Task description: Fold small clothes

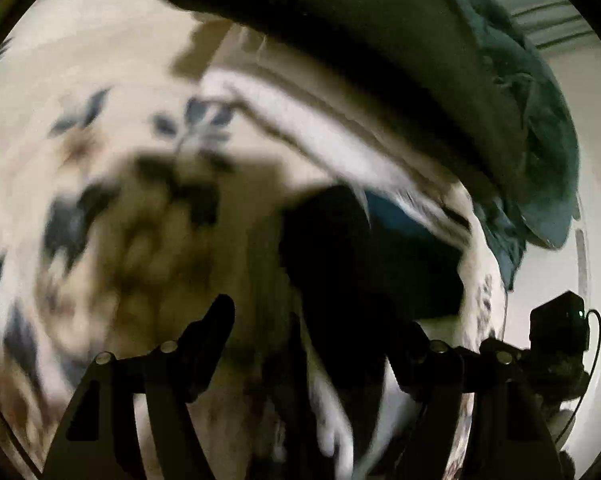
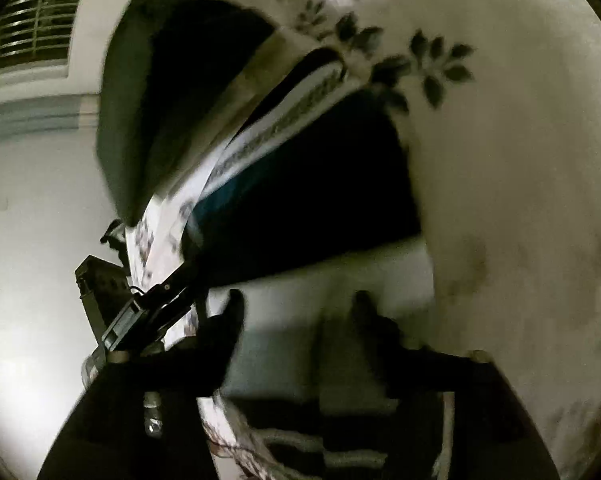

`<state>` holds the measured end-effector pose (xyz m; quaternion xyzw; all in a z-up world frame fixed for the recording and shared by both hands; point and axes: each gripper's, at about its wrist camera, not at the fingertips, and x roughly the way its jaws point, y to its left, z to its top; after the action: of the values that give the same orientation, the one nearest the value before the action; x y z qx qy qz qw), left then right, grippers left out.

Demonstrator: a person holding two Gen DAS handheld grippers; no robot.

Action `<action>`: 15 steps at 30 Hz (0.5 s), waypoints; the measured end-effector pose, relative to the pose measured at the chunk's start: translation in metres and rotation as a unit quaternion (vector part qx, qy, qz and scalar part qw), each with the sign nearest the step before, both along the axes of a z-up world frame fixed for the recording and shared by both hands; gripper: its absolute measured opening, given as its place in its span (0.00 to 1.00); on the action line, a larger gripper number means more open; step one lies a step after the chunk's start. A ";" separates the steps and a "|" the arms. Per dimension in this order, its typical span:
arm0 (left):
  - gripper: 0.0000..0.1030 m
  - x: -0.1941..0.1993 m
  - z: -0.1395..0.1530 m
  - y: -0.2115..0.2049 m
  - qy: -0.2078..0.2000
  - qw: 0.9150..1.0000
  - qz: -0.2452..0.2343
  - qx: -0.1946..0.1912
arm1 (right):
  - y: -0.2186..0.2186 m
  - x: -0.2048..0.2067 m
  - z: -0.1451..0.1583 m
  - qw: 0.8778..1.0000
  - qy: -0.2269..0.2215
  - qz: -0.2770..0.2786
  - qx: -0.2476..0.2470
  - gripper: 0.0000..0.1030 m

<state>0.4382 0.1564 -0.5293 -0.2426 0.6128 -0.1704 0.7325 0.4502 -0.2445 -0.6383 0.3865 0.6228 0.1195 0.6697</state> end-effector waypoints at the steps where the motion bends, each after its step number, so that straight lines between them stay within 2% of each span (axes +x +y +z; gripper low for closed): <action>1: 0.68 -0.012 0.003 0.002 0.001 1.000 -0.001 -0.002 | 0.001 -0.016 0.006 1.000 0.001 0.000 -0.009 0.60; 3: 0.68 -0.043 0.004 0.008 0.016 1.000 0.000 -0.008 | 0.003 -0.044 0.008 1.000 0.013 -0.001 -0.025 0.60; 6: 0.68 -0.073 -0.011 0.005 0.051 0.998 -0.012 -0.022 | 0.002 -0.086 -0.001 0.997 0.042 -0.006 -0.065 0.61; 7: 0.57 -0.078 -0.016 0.002 0.051 0.998 -0.012 -0.028 | 0.003 -0.096 -0.008 0.996 0.053 -0.011 -0.065 0.61; 8: 0.38 -0.083 -0.018 -0.003 0.043 0.998 -0.012 -0.041 | 0.004 -0.105 -0.016 0.996 0.065 -0.016 -0.056 0.61; 9: 0.06 -0.081 -0.018 -0.007 0.038 0.999 -0.017 -0.035 | 0.006 -0.110 -0.024 0.996 0.074 -0.019 -0.055 0.61; 11: 0.06 -0.076 -0.012 -0.002 0.007 1.000 -0.014 0.014 | 0.008 -0.128 -0.028 0.993 0.087 -0.023 -0.078 0.61; 12: 0.06 -0.069 -0.013 0.003 0.005 1.000 -0.009 0.022 | 0.010 -0.132 -0.030 0.992 0.089 -0.023 -0.084 0.61; 15: 0.10 -0.067 -0.018 0.022 0.040 0.999 0.011 -0.018 | 0.013 -0.161 -0.026 0.991 0.096 -0.020 -0.092 0.61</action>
<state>0.3714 0.1781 -0.5471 -0.2693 0.6357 -0.1637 0.7047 0.2894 -0.2313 -0.6640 0.3453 0.6847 0.0109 0.6418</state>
